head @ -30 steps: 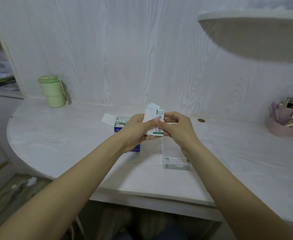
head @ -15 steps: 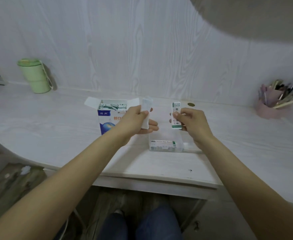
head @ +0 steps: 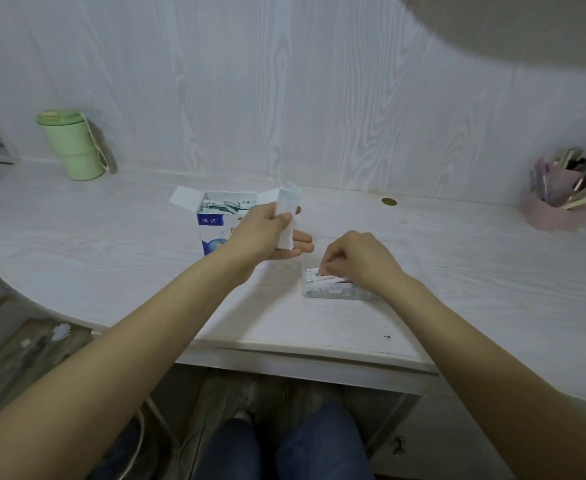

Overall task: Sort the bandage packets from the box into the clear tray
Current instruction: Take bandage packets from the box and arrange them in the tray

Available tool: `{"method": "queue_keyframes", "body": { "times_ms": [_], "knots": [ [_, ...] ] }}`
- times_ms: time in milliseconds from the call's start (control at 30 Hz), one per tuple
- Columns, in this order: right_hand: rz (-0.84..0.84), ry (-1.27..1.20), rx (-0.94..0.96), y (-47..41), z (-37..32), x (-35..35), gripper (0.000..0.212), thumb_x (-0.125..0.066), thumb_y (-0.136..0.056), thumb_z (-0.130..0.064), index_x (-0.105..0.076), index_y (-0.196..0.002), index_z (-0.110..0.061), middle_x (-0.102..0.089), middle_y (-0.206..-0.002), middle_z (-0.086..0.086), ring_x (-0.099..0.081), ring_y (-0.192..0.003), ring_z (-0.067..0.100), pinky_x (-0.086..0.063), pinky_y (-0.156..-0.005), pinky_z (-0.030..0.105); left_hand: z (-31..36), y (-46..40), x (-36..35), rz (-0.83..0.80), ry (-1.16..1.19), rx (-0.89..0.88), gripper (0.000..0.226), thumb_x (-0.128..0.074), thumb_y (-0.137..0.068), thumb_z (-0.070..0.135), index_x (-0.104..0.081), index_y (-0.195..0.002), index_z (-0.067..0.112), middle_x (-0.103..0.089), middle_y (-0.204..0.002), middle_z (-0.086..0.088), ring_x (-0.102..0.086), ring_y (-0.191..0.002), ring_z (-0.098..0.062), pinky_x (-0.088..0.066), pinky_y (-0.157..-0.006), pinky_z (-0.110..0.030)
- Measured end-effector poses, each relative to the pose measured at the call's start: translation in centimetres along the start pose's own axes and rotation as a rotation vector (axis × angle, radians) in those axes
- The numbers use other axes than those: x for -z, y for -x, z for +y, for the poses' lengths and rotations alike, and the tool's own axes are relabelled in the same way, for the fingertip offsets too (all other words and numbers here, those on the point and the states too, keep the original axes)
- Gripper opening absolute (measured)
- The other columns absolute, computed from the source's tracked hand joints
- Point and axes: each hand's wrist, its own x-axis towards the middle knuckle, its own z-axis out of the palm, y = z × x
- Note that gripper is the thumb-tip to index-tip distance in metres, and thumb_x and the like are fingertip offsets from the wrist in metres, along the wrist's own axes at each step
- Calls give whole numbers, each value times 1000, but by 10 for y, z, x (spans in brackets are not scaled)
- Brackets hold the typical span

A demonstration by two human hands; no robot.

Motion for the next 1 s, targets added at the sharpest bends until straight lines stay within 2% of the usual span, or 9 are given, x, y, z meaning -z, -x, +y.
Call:
{"method": "queue_keyframes", "body": {
  "times_ms": [100, 200, 300, 433, 567, 667, 733, 900, 1000],
  "knots": [
    [34, 190, 34, 2, -4, -4, 8, -67, -84, -30, -73, -82, -26, -59, -72, -8, -51, -78, 14, -29, -74, 28, -1, -2, 2, -4, 8, 7, 26, -33, -103, 14, -51, -123, 12, -69, -100, -21, -71, -89, -25, -58, -76, -30],
    [79, 329, 101, 5, -5, -7, 12, -64, -87, -34, -74, -90, -28, -48, -84, -5, -48, -95, 18, -29, -75, 29, -1, -3, 2, -9, 18, 12, 26, -33, -103, 14, -51, -123, 11, -69, -101, -21, -71, -89, -26, -58, -77, -31],
    [75, 329, 120, 4, -3, -8, 13, -66, -87, -34, -75, -93, -27, -45, -85, -4, -49, -96, 19, -30, -72, 28, -1, -3, 0, -20, 28, 12, 26, -33, -103, 14, -51, -123, 11, -69, -99, -21, -71, -88, -25, -58, -77, -31],
    [24, 166, 89, 3, 0, -6, 12, -69, -84, -28, -76, -89, -20, -47, -64, -11, -48, -68, 8, -33, -62, 23, -1, -2, 0, -47, 34, -3, 26, -33, -103, 15, -52, -121, 10, -69, -100, -21, -71, -89, -25, -58, -78, -31],
    [0, -65, 37, 7, 6, 1, 8, -69, -84, -23, -75, -85, -19, -66, -76, -5, -58, -73, 11, -45, -66, 23, -4, 0, 5, -85, 29, -17, 26, -36, -103, 13, -58, -115, 4, -69, -100, -21, -71, -89, -25, -58, -79, -33],
    [158, -443, 22, 14, 4, 14, 13, -65, -88, -30, -73, -88, -20, -68, -74, -2, -52, -57, 3, -39, -53, 9, -6, 3, 7, -124, 55, -1, 21, -45, -99, 11, -61, -111, 2, -71, -99, -18, -72, -88, -24, -59, -74, -31],
    [174, -716, -21, 17, -3, 23, 19, -64, -87, -37, -73, -92, -20, -67, -75, -4, -52, -55, 4, -39, -53, 11, -6, 5, 4, -159, 62, 7, 20, -53, -95, 8, -61, -112, 2, -71, -98, -18, -72, -85, -25, -60, -66, -28],
    [186, -804, -7, 16, -14, 24, 9, -72, -82, -19, -71, -79, -11, -60, -59, -3, -52, -53, 3, -38, -51, 18, -4, 9, -7, -250, 24, -16, 25, -60, -91, 9, -62, -114, 0, -72, -96, -18, -72, -84, -26, -59, -64, -26],
    [223, -845, -20, 16, -13, 23, 8, -72, -82, -13, -71, -76, -7, -59, -54, -1, -51, -48, 2, -38, -50, 18, -4, 11, -5, -285, 72, 5, 29, -50, -97, 20, -61, -115, 0, -72, -97, -19, -72, -87, -28, -60, -70, -29]
  ]
}}
